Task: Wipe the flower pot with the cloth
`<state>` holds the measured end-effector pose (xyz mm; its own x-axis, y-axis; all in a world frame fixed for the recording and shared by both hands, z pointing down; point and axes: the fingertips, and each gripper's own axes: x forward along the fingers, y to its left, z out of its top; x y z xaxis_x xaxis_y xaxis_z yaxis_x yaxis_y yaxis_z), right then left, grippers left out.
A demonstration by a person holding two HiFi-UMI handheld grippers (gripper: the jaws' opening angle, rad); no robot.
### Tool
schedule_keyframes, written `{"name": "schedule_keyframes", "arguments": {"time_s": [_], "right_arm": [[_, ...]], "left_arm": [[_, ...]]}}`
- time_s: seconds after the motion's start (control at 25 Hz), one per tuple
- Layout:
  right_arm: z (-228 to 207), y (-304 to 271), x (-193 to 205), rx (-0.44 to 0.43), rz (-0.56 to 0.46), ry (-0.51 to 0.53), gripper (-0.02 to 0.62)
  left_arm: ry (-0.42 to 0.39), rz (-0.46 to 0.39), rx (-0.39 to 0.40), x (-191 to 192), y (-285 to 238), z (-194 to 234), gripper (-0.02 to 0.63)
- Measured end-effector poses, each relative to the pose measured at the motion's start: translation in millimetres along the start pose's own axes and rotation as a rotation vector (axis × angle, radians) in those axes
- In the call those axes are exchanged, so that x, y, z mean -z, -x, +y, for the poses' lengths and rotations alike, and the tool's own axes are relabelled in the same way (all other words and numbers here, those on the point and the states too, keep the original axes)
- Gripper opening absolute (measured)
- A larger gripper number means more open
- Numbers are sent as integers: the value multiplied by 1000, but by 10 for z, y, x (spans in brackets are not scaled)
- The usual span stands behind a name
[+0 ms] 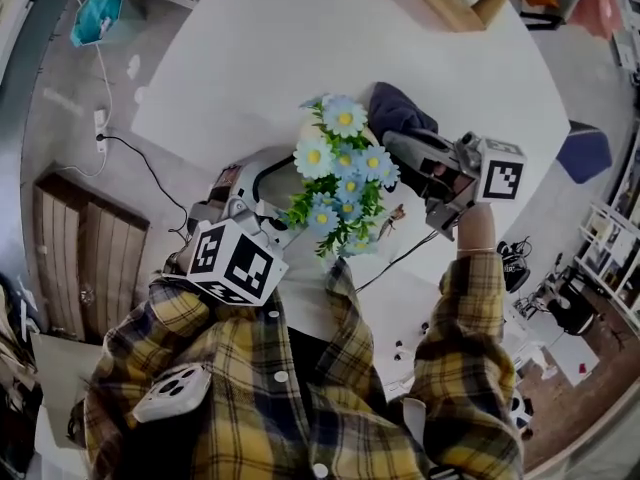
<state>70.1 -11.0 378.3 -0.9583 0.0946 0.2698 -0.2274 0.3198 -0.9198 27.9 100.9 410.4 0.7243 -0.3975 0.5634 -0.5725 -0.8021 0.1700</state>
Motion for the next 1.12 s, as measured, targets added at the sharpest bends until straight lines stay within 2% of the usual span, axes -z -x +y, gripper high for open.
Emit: {"name": "schedule_keyframes", "arguments": {"time_s": [0.2, 0.32, 0.48, 0.72, 1.12], "right_arm": [[-48, -56, -96, -13, 17, -5, 21], [-70, -85, -181, -19, 39, 5, 21], [-34, -88, -171, -26, 120, 45, 21], [-59, -50, -271, -44, 202, 72, 21], [-107, -220, -418, -65, 272, 88, 21]], "left_arm": [[-39, 19, 16, 3, -7, 208, 334], [-108, 57, 59, -1, -19, 349, 333], [-199, 102, 132, -7, 13, 426, 333], [-370, 195, 200, -52, -46, 566, 325], [-464, 231, 316, -75, -121, 595, 327]]}}
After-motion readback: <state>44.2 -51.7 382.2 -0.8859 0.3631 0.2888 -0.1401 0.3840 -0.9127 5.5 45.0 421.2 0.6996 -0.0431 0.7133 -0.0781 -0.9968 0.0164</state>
